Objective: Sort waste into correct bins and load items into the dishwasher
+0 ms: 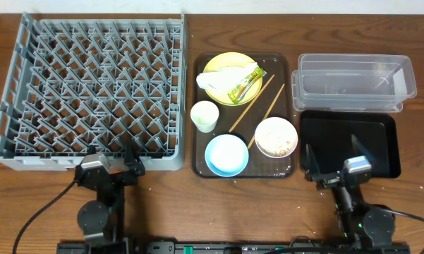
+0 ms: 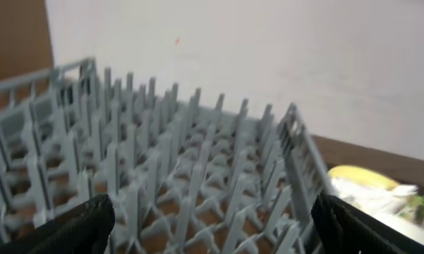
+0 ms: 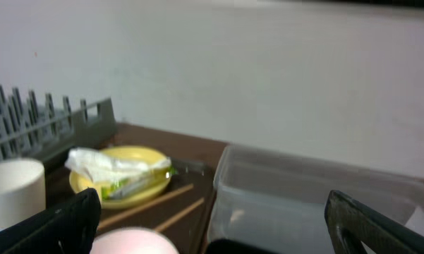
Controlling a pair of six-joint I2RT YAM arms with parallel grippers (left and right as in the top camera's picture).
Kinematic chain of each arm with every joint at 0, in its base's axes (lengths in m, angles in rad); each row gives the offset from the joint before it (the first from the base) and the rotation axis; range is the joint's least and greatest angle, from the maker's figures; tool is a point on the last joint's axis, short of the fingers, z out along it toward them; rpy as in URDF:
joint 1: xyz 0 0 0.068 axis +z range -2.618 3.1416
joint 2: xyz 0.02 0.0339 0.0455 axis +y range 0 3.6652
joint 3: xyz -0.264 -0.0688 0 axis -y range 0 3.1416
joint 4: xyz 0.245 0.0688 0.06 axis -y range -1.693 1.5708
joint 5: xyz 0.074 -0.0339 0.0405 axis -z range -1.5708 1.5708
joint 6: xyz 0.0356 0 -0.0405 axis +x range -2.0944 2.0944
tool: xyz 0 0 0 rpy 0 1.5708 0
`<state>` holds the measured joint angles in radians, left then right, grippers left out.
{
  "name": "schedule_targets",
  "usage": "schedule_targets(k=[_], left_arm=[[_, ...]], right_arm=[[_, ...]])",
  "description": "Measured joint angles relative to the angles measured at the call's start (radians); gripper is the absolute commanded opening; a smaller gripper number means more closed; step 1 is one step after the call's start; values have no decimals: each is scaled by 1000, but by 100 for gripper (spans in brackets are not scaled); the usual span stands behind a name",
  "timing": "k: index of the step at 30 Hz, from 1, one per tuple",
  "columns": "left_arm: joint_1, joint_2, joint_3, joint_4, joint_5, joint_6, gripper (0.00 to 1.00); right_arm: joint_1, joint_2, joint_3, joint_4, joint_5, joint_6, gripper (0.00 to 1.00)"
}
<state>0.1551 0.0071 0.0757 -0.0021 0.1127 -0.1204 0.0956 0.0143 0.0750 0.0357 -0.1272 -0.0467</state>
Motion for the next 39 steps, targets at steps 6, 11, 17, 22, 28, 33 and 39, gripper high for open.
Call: schedule_targets(k=[6, 11, 17, 22, 28, 33, 39], left_arm=[[0, 56, 117, 0, 19, 25, 93], [0, 146, 230, -82, 21, 43, 93], [0, 251, 377, -177, 23, 85, 93], [0, 320, 478, -238, 24, 102, 93], [0, 432, 593, -354, 24, 104, 93], [0, 484, 659, -361, 23, 108, 93], [0, 486, 665, -364, 23, 117, 93]], right_arm=[[0, 56, 121, -48, -18, -1, 99], [0, 159, 237, -93, -43, -9, 99], [0, 303, 385, -175, -68, -12, 99], [0, 423, 490, -224, -108, -13, 99], [0, 574, 628, -304, -169, -13, 99], [0, 729, 774, -324, -253, -13, 99], [0, 975, 998, -406, -378, -8, 99]])
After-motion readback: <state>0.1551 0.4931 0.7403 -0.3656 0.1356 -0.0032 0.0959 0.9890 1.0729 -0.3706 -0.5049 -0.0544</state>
